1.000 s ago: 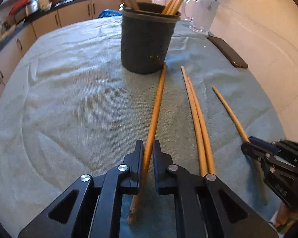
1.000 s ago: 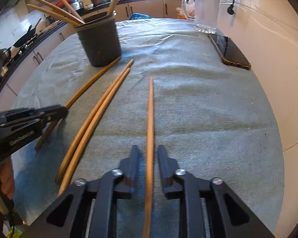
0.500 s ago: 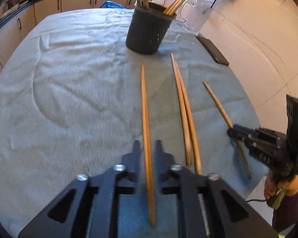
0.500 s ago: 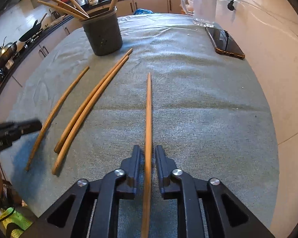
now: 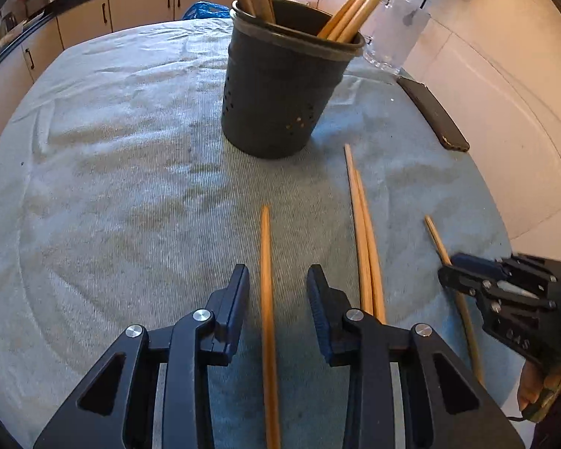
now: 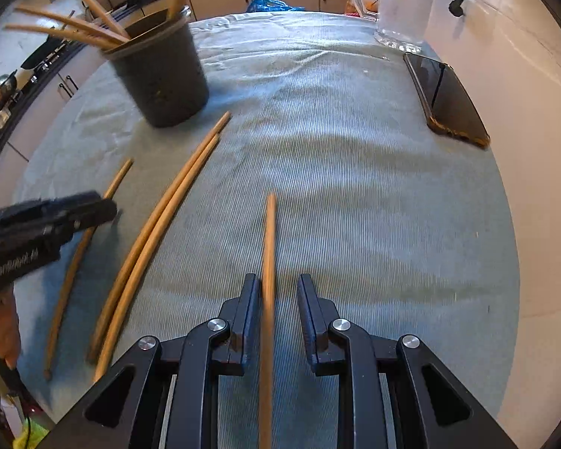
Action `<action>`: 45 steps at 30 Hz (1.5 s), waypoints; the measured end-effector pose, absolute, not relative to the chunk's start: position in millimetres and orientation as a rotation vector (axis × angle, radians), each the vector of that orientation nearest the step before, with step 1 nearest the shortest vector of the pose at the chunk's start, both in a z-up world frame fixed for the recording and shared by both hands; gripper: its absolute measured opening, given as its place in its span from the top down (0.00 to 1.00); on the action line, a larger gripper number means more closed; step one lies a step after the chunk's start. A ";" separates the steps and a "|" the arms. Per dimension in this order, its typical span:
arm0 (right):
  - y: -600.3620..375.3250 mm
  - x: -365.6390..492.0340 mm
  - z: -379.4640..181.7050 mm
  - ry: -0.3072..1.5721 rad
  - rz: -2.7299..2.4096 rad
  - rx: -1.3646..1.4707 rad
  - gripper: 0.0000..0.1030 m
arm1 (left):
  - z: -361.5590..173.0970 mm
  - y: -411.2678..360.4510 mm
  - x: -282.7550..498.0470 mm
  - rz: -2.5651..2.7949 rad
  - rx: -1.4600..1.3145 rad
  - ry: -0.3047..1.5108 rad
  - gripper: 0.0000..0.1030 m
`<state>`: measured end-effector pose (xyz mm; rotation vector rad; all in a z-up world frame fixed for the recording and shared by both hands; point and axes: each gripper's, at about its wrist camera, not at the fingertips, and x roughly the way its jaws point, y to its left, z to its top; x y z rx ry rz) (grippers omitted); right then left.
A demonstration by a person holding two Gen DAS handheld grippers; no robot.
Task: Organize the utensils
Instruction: 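Close right tool on a chopstick while left tool holds its chopstick, then lift both chopsticks upright and carry them above the black cup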
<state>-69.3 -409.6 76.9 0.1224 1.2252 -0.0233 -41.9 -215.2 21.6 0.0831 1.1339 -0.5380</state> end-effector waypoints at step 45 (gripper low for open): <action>-379.1 -146.1 207.0 0.715 -0.017 0.184 0.94 | 151.9 -176.5 -149.0 -0.487 0.149 0.655 0.94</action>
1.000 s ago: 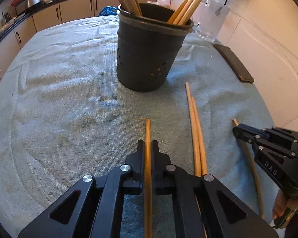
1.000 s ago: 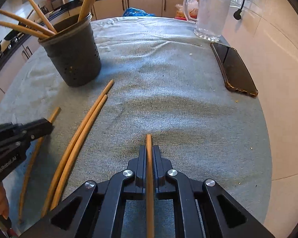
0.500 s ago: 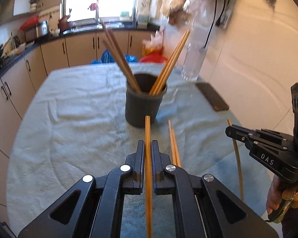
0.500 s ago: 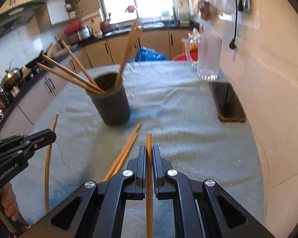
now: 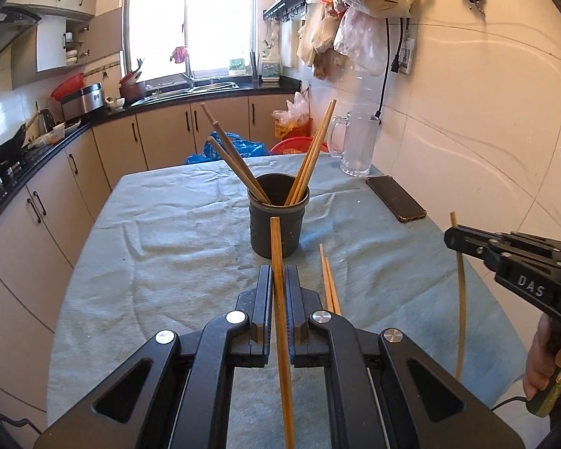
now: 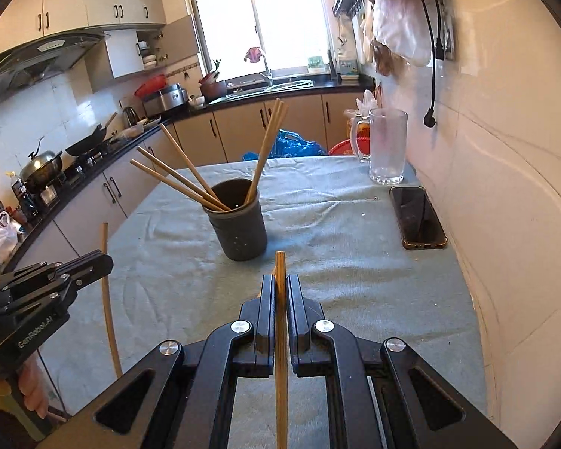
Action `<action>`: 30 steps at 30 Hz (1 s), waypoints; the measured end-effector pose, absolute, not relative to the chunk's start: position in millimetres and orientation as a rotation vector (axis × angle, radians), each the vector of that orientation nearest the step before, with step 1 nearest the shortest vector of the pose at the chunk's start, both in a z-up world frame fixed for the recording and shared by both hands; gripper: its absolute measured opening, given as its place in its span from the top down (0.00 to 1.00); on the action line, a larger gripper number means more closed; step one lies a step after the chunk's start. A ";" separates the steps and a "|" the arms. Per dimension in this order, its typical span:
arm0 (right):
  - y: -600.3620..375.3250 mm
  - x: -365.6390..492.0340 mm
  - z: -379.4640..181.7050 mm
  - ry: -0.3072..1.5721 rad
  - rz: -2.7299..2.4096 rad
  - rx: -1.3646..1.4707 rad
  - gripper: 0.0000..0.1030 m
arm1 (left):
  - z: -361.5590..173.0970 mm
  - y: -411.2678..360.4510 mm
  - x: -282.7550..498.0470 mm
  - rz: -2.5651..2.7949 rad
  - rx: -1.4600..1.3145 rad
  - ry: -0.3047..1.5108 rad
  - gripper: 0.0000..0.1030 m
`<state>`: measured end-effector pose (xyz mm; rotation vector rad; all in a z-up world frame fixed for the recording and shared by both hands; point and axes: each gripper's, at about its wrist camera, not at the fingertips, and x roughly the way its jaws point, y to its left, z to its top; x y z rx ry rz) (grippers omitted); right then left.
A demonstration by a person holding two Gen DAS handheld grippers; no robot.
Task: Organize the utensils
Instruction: 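Lift both chopsticks upright and carry them above the black cup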
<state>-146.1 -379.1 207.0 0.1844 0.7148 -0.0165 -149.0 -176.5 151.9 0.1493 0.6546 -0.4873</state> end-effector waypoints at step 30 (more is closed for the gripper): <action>-373.5 -173.9 242.2 0.602 -0.016 0.178 0.94 | 165.5 -175.5 -168.2 -0.475 0.177 0.657 0.94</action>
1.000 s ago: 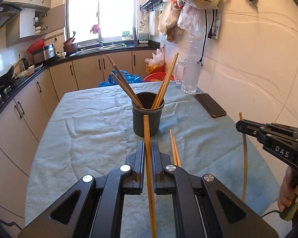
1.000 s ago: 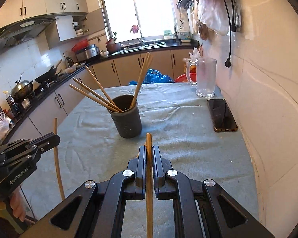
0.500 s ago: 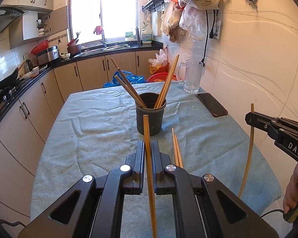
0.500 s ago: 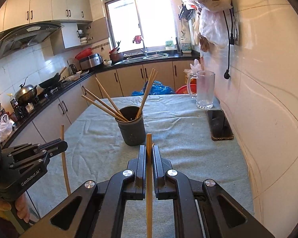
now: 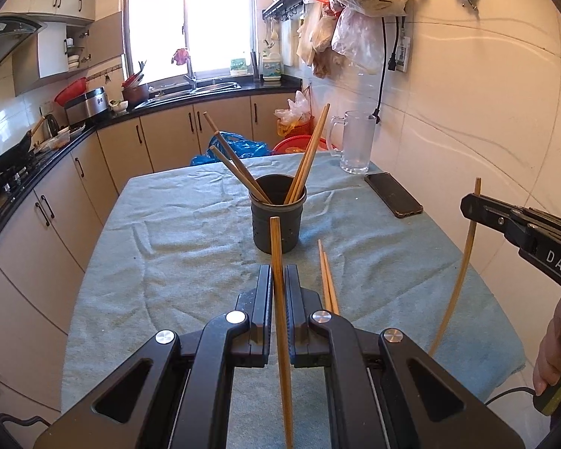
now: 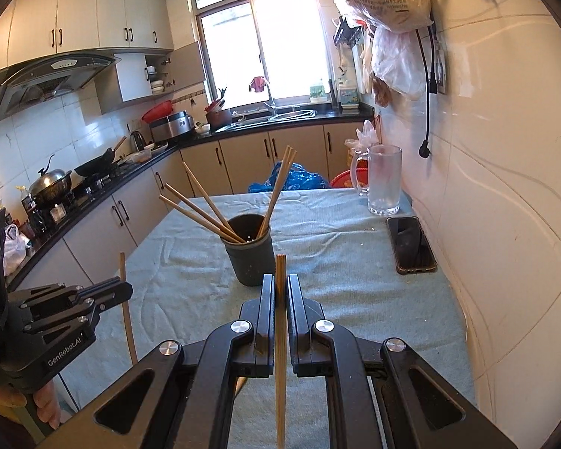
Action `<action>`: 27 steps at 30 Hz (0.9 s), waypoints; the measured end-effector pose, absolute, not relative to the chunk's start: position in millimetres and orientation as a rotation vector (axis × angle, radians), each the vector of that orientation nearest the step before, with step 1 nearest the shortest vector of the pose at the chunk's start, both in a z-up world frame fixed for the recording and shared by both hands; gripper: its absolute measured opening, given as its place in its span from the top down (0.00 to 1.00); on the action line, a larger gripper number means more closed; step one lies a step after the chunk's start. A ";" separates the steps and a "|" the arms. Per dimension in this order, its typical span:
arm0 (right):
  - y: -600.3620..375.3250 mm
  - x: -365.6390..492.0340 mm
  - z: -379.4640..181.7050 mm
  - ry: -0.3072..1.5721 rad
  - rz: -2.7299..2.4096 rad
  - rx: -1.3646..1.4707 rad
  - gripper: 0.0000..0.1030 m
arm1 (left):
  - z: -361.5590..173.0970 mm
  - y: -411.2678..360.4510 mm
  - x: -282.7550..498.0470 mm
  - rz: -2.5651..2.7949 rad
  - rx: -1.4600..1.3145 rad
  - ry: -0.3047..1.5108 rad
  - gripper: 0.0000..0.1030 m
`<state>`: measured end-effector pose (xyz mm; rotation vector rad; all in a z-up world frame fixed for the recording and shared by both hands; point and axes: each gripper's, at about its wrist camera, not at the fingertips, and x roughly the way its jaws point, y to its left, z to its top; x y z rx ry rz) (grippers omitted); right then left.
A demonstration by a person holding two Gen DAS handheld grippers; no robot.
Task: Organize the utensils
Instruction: 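Lift both chopsticks upright and carry them above the black cup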
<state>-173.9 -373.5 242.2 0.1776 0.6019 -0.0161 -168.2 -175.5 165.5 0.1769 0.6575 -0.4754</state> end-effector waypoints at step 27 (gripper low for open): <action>-368.5 -155.8 255.6 0.586 -0.006 0.169 0.94 | 187.3 -176.2 -156.5 -0.532 0.174 0.648 0.95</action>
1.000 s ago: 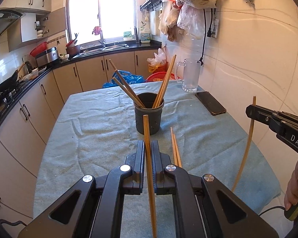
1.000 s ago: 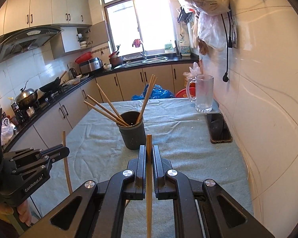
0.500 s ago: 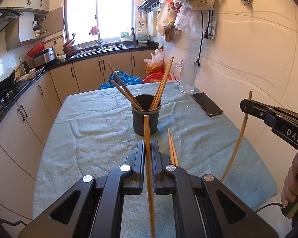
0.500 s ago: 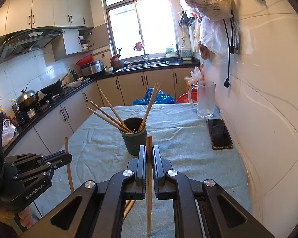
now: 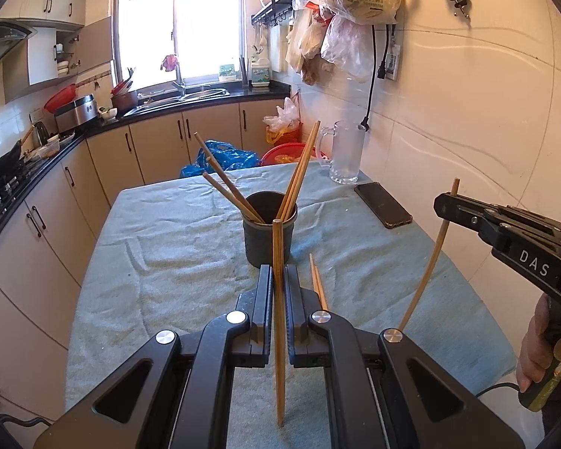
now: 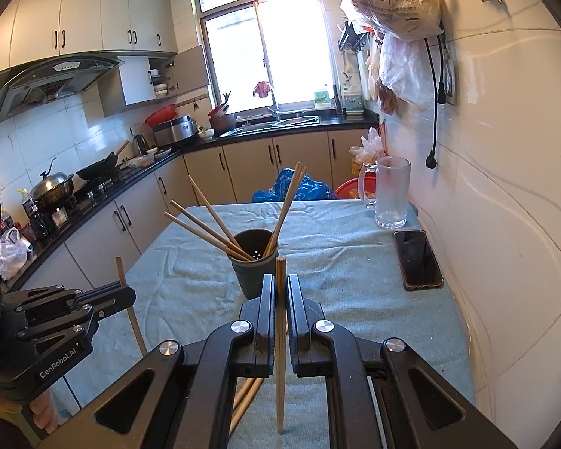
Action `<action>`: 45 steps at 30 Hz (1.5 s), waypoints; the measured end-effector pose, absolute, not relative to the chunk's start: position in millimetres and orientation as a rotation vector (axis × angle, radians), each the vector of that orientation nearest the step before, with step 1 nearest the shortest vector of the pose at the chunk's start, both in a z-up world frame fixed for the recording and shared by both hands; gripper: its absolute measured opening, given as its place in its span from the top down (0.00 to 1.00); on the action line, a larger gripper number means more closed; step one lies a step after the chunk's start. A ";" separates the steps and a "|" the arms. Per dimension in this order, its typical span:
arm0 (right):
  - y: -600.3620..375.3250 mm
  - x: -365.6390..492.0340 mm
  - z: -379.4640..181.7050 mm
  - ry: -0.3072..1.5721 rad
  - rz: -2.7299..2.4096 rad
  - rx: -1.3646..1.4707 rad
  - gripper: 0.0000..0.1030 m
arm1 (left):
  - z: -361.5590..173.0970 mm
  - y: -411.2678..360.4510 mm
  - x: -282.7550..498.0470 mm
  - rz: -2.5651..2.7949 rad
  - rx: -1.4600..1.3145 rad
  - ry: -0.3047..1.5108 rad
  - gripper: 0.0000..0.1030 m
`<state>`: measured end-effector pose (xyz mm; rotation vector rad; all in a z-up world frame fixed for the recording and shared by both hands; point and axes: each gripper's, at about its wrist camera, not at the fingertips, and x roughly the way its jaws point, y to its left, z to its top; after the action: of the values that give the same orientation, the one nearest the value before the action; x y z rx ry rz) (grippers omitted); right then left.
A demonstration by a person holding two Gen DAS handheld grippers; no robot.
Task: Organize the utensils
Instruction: 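Lift both chopsticks upright and carry them above the black cup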
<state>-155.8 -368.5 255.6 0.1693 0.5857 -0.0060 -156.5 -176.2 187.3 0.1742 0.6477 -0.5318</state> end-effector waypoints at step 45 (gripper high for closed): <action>-372.5 -98.8 312.4 0.516 0.003 0.170 0.94 | 279.6 -183.5 -109.9 -0.662 0.130 0.559 0.95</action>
<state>-98.8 -372.5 312.4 0.1705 0.5156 0.0032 -109.9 -183.5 279.6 0.1302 0.5595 -0.6620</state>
